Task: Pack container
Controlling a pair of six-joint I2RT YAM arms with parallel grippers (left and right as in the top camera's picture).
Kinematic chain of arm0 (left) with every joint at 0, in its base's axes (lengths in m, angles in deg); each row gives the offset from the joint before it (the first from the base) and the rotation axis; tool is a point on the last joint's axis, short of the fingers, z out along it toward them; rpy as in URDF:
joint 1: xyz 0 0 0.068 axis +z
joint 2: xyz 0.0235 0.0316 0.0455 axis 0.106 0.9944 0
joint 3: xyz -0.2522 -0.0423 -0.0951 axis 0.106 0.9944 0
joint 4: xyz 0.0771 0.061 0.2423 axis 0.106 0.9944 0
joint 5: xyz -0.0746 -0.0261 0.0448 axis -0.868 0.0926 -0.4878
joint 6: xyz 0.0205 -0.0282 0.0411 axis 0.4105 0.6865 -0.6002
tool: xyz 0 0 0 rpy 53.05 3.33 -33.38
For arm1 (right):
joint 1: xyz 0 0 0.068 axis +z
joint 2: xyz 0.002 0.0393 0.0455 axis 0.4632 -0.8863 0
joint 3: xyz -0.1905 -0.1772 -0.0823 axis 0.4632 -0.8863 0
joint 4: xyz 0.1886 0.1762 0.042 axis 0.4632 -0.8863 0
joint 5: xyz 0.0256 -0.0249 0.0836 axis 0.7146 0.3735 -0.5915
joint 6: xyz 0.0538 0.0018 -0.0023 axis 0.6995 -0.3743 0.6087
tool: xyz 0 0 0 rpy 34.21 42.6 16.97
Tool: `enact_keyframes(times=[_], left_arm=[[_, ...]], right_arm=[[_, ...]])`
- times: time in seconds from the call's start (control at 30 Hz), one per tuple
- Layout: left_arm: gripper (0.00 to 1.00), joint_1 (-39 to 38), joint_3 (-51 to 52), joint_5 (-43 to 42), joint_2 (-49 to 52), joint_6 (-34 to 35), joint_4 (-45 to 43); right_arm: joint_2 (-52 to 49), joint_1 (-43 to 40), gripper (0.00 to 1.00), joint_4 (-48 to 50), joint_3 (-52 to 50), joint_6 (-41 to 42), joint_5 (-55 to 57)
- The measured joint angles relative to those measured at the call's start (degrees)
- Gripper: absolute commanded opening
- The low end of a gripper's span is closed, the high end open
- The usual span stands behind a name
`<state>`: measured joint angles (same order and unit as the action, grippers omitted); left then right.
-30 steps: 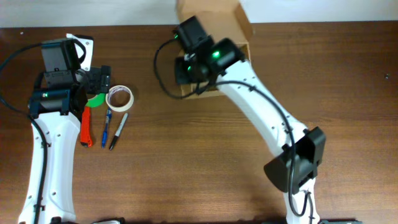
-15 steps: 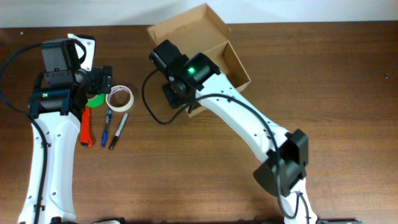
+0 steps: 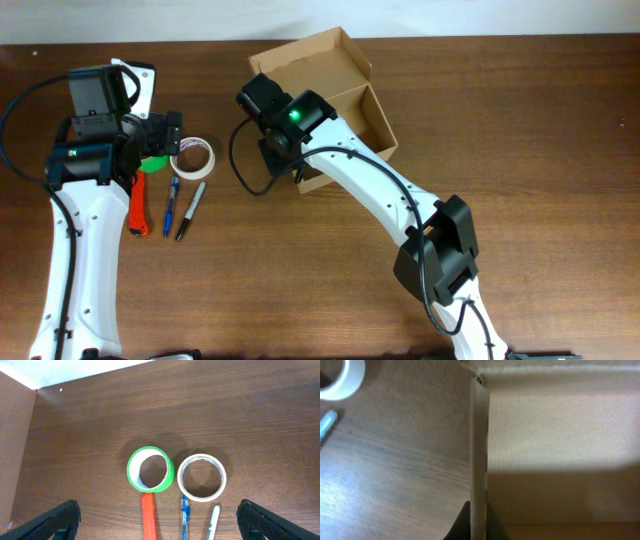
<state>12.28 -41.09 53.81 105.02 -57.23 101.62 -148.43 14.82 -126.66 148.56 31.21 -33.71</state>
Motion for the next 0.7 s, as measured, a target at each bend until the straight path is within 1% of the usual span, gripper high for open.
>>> enact_keyframes(times=[0.17,0.4,0.7], left_arm=[[1.00,0.00,0.00,0.00,0.00,0.00,0.00],[1.00,0.00,0.00,0.00,0.00,0.00,0.00],[1.00,0.00,0.00,0.00,0.00,0.00,0.00]], right_arm=[[-0.76,0.00,0.04,0.98,0.00,3.19,0.00],[-0.90,0.00,0.04,1.05,0.00,10.71,0.09],[-0.94,0.00,0.04,-0.42,0.00,24.39,3.89]])
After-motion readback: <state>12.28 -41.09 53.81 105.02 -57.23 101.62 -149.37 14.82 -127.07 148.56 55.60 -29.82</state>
